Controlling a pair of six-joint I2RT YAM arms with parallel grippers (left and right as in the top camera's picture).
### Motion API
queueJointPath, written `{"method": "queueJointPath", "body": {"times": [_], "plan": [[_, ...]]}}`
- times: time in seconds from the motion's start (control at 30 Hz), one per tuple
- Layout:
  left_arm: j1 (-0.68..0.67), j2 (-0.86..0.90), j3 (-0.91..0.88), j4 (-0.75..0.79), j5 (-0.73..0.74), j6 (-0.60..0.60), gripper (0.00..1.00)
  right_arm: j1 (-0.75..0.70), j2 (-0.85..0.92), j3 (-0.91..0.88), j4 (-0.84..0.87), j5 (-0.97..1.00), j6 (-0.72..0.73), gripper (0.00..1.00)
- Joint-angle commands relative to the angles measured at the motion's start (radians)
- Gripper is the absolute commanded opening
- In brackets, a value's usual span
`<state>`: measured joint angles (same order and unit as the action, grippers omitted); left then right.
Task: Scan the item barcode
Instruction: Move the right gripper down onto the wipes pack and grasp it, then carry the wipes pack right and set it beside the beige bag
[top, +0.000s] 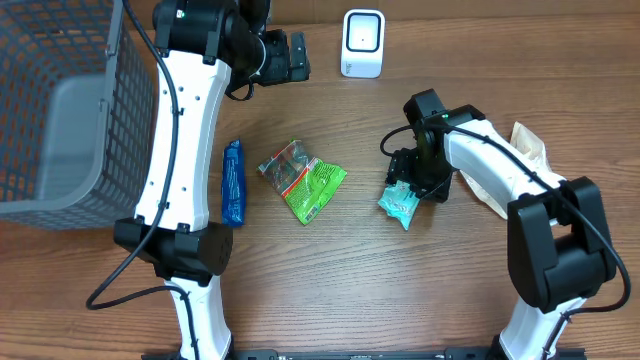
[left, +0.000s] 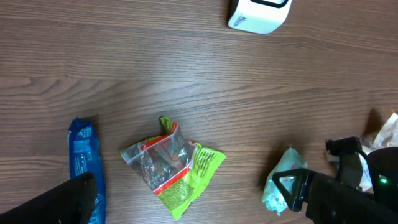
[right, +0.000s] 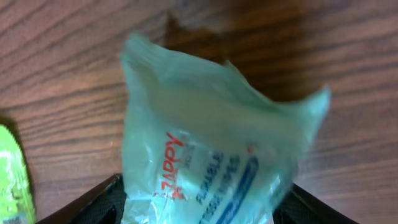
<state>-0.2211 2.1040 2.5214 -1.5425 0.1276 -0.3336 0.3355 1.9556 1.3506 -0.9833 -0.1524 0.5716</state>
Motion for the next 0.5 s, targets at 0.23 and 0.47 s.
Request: {"method": "queueJointPath", "body": {"times": [0.23, 0.47], "plan": [[-0.004, 0.001, 0.0, -0.005, -0.031, 0.024, 1.0, 0.006, 0.023, -0.003, 0.005, 0.03, -0.03, 0.33], [-0.004, 0.001, 0.0, -0.017, -0.035, 0.024, 1.0, -0.035, 0.018, 0.024, -0.091, 0.029, -0.088, 0.16]]}}
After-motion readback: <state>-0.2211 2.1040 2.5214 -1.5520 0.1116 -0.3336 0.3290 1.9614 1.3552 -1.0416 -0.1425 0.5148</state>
